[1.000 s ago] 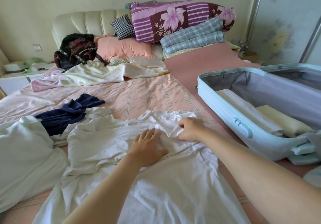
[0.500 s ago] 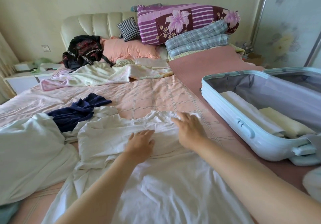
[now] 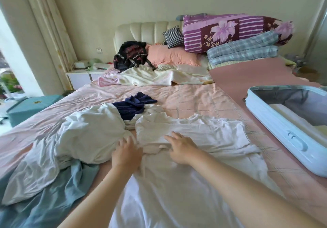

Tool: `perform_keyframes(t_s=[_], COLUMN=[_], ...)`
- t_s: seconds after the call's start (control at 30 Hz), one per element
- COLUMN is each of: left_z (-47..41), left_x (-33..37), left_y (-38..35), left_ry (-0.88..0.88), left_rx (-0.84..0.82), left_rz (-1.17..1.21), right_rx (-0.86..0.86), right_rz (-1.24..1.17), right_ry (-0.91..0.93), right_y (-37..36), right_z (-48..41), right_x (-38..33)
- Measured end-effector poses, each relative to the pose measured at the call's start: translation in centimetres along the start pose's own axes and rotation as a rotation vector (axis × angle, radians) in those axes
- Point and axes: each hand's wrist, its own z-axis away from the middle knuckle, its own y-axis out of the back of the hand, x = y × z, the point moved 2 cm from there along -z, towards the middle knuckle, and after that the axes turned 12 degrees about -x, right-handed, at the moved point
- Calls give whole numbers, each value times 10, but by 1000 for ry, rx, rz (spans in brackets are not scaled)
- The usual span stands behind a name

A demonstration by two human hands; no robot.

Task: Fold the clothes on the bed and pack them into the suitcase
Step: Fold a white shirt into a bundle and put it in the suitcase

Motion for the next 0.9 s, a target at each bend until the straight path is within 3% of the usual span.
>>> perform_keyframes(t_s=[0.1,0.17,0.33,0.43,0.6,0.77,0.9], left_z=[5,6,0,9,55,123,176], left_x=[-16,-30,-58,-49,-6,40,68], left_y=[0,4,9,13,11,-11,-31], left_ry=[-78,-105,-35,-56,-363,-657,-759], left_rx=[-135,-128,-268,-114,111,-64,-133], left_rz=[63,46,-66,-16,-2,93,64], right_rx=[-37,-89,-105,-101,-39,-28,34], right_rz=[-15,28,78,66,23,-15,-26], right_ry=[94,94,103,95,117,61,47], right_y=[-14,-27,-36,-35,-32,-36,-42], right_z=[-4,-8,-10,-3,42,119,187], right_x=[-43,-54,-53,-45,-27,-1,17])
